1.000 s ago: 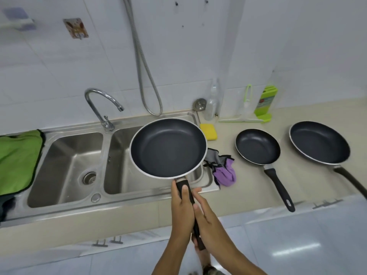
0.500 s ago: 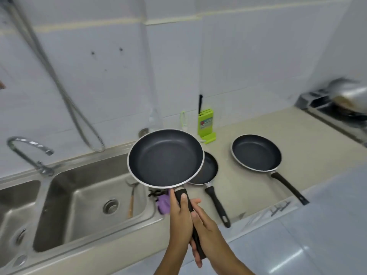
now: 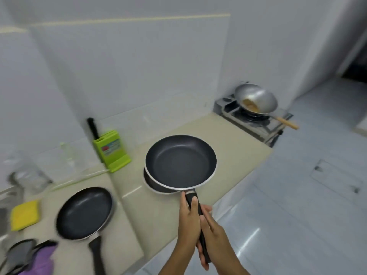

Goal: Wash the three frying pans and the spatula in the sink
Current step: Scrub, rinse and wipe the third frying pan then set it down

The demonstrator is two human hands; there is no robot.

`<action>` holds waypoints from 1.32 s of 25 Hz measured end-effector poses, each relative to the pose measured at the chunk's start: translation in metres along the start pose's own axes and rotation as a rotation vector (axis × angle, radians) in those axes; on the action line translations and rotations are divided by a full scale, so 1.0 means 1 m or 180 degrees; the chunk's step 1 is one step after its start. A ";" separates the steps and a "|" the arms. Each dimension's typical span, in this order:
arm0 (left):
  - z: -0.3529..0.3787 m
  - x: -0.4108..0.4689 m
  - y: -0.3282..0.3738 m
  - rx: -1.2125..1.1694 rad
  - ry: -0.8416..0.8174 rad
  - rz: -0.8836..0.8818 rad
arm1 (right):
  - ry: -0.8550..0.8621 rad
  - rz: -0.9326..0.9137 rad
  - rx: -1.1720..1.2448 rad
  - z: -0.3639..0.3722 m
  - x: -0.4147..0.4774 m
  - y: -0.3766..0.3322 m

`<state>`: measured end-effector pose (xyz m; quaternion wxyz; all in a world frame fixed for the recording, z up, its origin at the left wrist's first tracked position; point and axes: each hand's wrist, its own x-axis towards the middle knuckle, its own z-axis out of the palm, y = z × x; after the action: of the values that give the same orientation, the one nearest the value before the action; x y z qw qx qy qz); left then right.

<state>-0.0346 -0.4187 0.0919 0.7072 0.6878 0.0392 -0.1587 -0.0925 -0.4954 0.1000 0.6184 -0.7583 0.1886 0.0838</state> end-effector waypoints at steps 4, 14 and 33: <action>0.086 0.056 -0.006 -0.0003 -0.0462 -0.0329 | 0.0455 0.0256 0.0023 -0.072 0.047 0.015; 0.262 0.259 -0.029 -0.0097 -0.0403 -0.0901 | 0.0281 0.0448 -0.0452 -0.251 0.241 0.038; 0.419 0.450 -0.005 -0.0801 0.1077 -0.1401 | -0.1334 -0.0034 -0.1402 -0.434 0.486 0.071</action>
<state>0.3216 -0.9083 -0.0145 0.7190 0.5864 0.3239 -0.1853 0.2783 -1.0162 -0.0431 0.4649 -0.8414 0.0302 0.2740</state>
